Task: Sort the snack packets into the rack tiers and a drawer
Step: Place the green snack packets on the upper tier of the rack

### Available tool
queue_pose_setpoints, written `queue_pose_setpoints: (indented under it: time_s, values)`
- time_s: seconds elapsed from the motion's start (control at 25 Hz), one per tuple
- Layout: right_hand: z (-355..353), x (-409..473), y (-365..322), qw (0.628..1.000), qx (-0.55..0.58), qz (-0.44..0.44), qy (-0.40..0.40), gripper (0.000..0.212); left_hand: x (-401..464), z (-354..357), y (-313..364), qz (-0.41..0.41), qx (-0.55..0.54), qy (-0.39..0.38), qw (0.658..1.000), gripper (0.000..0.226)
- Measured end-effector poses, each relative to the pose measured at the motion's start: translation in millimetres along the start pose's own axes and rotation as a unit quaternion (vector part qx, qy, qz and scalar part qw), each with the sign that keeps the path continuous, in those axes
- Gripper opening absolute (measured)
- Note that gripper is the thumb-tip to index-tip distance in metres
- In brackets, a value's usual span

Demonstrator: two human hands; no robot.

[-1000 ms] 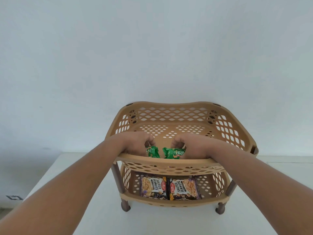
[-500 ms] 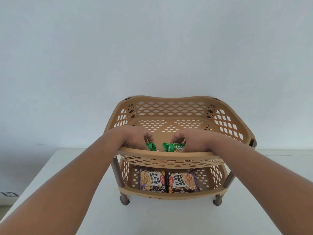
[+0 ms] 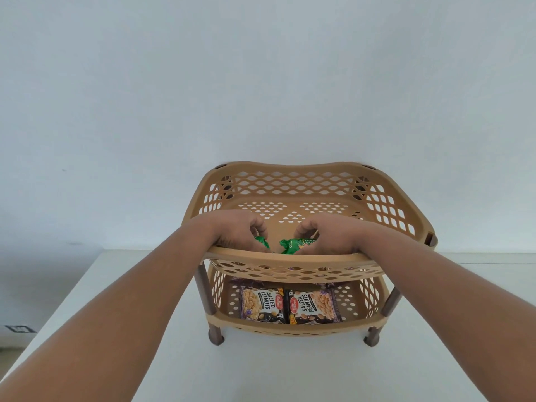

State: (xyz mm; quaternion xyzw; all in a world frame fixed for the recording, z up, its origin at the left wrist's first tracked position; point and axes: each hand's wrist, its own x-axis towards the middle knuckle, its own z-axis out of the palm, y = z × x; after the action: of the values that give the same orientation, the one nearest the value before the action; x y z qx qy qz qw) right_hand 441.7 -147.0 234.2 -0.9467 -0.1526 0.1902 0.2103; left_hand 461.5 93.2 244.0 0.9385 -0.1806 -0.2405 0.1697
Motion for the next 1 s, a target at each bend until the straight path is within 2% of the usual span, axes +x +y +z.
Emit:
queue_pose_setpoints:
  time_s: [0.12, 0.16, 0.24, 0.28, 0.36, 0.44, 0.48, 0.56, 0.64, 0.72, 0.84, 1.0]
  values:
    - [-2.5, -10.9, -8.0, 0.996, 0.064, -0.009, 0.063, 0.063, -7.0, -0.7, 4.4, 0.008, -0.051, 0.036, 0.998, 0.074]
    - [-4.7, -16.7, -12.6, 0.991, 0.077, -0.024, 0.105, 0.057, -11.7, -1.5, 7.4, 0.014, -0.062, 0.065, 0.996, 0.078]
    - [-12.1, -33.5, -23.7, 0.970, 0.086, -0.071, 0.215, 0.035, -24.8, -5.1, 14.1, 0.042, -0.044, 0.172, 0.983, 0.077]
    - [-14.3, -46.2, -29.5, 0.954, 0.094, -0.100, 0.266, 0.027, -34.7, -5.6, 19.4, 0.066, -0.037, 0.239, 0.968, 0.071]
    - [-10.5, -78.2, -40.4, 0.915, 0.115, -0.168, 0.348, 0.018, -61.3, 3.4, 31.0, 0.156, -0.065, 0.363, 0.916, 0.054]
    - [8.6, -109.5, -45.8, 0.891, 0.136, -0.225, 0.370, 0.014, -88.1, 31.9, 38.2, 0.259, -0.083, 0.408, 0.872, 0.039]
    - [27.3, -124.9, -43.4, 0.894, 0.138, -0.235, 0.355, 0.013, -98.6, 58.2, 39.8, 0.283, -0.077, 0.392, 0.872, 0.034]
    - [67.0, -147.4, -27.8, 0.915, 0.121, -0.224, 0.313, 0.013, -113.1, 113.4, 38.3, 0.270, -0.083, 0.327, 0.902, 0.023]
    - [110.5, -166.7, 0.9, 0.949, 0.108, -0.159, 0.250, 0.014, -122.7, 173.6, 28.1, 0.210, -0.126, 0.231, 0.942, 0.018]
    - [154.3, -187.8, 37.6, 0.975, 0.107, -0.056, 0.188, 0.010, -126.7, 229.3, 16.9, 0.141, -0.146, 0.143, 0.969, 0.021]
    - [206.5, -215.4, 90.7, 0.981, 0.113, 0.079, 0.137, 0.005, -121.6, 286.4, 12.1, 0.095, -0.152, 0.071, 0.981, 0.028]
    - [224.4, -242.3, 138.5, 0.977, 0.086, 0.178, 0.083, 0.019, -107.4, 327.7, 50.3, 0.105, -0.121, 0.037, 0.986, 0.041]
